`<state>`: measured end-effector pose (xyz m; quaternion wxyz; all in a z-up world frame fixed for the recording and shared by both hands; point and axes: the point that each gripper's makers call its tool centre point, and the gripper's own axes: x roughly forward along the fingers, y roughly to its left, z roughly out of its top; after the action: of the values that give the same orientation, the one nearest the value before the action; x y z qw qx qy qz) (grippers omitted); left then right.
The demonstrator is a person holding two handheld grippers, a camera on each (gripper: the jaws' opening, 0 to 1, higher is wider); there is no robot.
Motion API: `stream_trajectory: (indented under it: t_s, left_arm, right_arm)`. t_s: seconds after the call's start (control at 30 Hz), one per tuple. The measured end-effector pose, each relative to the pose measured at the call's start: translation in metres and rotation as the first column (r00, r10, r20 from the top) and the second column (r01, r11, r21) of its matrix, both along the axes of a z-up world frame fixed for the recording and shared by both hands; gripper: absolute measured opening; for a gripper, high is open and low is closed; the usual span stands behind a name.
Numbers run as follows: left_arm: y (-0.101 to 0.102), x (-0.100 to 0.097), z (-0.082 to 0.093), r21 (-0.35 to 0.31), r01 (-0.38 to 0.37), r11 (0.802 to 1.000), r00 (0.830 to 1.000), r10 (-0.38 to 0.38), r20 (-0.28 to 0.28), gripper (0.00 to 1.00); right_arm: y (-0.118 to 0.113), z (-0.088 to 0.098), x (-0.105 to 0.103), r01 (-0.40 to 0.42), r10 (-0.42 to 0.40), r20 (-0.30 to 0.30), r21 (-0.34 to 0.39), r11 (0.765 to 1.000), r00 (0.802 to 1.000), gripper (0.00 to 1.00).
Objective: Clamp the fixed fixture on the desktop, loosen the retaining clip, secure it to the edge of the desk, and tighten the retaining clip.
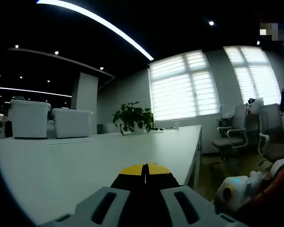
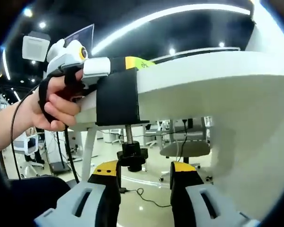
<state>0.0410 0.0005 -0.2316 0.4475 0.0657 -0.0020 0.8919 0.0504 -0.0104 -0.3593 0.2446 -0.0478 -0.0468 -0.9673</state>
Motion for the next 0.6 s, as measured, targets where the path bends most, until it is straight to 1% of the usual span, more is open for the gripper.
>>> stream_trajectory:
  t_s: [0.03, 0.1, 0.23, 0.27, 0.3, 0.37, 0.47, 0.57, 0.6]
  left_arm:
    - [0.0, 0.0, 0.0, 0.0, 0.0, 1.0, 1.0, 0.0, -0.002, 0.01]
    - [0.0, 0.0, 0.0, -0.001, -0.001, 1.0, 1.0, 0.001, -0.005, 0.01]
    - [0.0, 0.0, 0.0, -0.001, -0.001, 1.0, 1.0, 0.001, -0.009, 0.01]
    - [0.0, 0.0, 0.0, -0.001, -0.001, 1.0, 1.0, 0.001, -0.011, 0.01]
    - [0.0, 0.0, 0.001, -0.002, -0.002, 1.0, 1.0, 0.002, -0.015, 0.01]
    - [0.0, -0.001, 0.001, -0.001, -0.001, 1.0, 1.0, 0.001, -0.012, 0.01]
    - [0.0, -0.001, 0.001, -0.001, -0.001, 1.0, 1.0, 0.001, -0.01, 0.01]
    - [0.0, -0.001, 0.001, -0.001, -0.001, 1.0, 1.0, 0.001, -0.009, 0.01]
    - [0.0, -0.001, 0.001, -0.001, -0.001, 1.0, 1.0, 0.001, -0.008, 0.01]
  right_arm:
    - [-0.003, 0.001, 0.0, -0.002, 0.002, -0.002, 0.0, 1.0, 1.0, 0.34]
    - [-0.007, 0.006, 0.0, -0.002, 0.003, -0.027, 0.047, 0.999, 1.0, 0.32]
    - [-0.012, 0.018, -0.005, 0.001, 0.002, -0.059, 0.062, 0.998, 0.998, 0.31]
    - [-0.011, 0.019, -0.01, 0.014, -0.008, -0.068, 0.077, 0.997, 0.998, 0.3]
    - [-0.01, 0.022, -0.013, 0.032, -0.022, -0.099, 0.098, 0.995, 0.995, 0.28]
    - [-0.018, 0.02, -0.01, 0.008, 0.003, -0.097, 0.105, 0.994, 0.995, 0.25]
    - [-0.018, 0.019, -0.008, -0.002, 0.01, -0.096, 0.086, 0.996, 0.995, 0.24]
    - [-0.018, 0.02, -0.006, -0.031, 0.037, -0.092, 0.074, 0.997, 0.995, 0.24]
    - [-0.018, 0.02, -0.004, -0.051, 0.057, -0.088, 0.071, 0.996, 0.994, 0.24]
